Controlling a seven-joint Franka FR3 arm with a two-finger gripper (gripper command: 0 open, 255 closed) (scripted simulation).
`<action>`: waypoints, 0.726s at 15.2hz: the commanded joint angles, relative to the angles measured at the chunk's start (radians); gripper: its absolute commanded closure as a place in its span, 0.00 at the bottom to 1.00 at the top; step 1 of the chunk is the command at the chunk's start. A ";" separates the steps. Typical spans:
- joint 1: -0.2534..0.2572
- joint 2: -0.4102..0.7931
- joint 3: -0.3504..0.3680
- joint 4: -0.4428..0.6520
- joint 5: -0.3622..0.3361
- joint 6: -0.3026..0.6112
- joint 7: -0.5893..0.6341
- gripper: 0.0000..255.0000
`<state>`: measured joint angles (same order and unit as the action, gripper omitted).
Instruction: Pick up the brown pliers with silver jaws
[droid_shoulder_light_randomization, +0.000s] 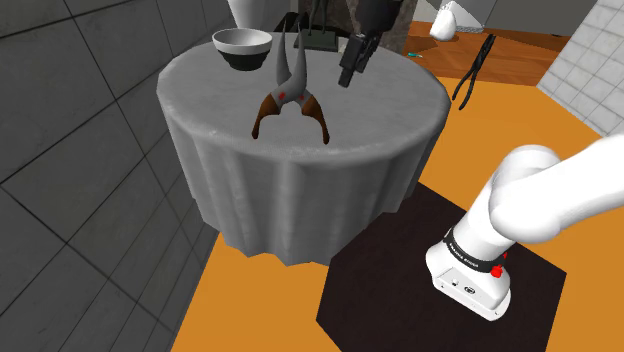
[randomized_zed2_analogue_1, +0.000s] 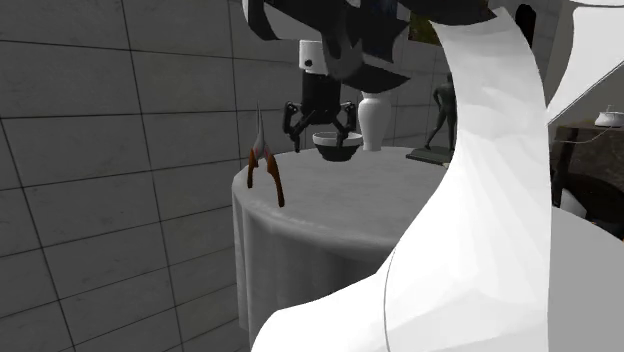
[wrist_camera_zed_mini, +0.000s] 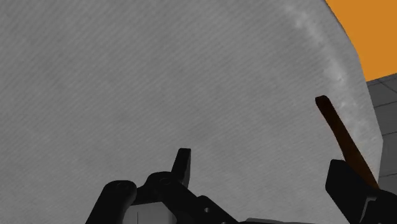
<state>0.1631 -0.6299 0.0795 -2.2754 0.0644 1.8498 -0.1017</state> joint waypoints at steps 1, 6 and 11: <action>0.043 0.026 0.004 0.022 0.010 0.039 -0.081 0.00; 0.150 0.065 0.013 0.061 0.040 0.116 -0.275 0.00; 0.199 0.070 0.018 0.043 0.057 0.171 -0.364 0.00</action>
<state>0.3586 -0.5606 0.0981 -2.2214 0.1196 2.0070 -0.4568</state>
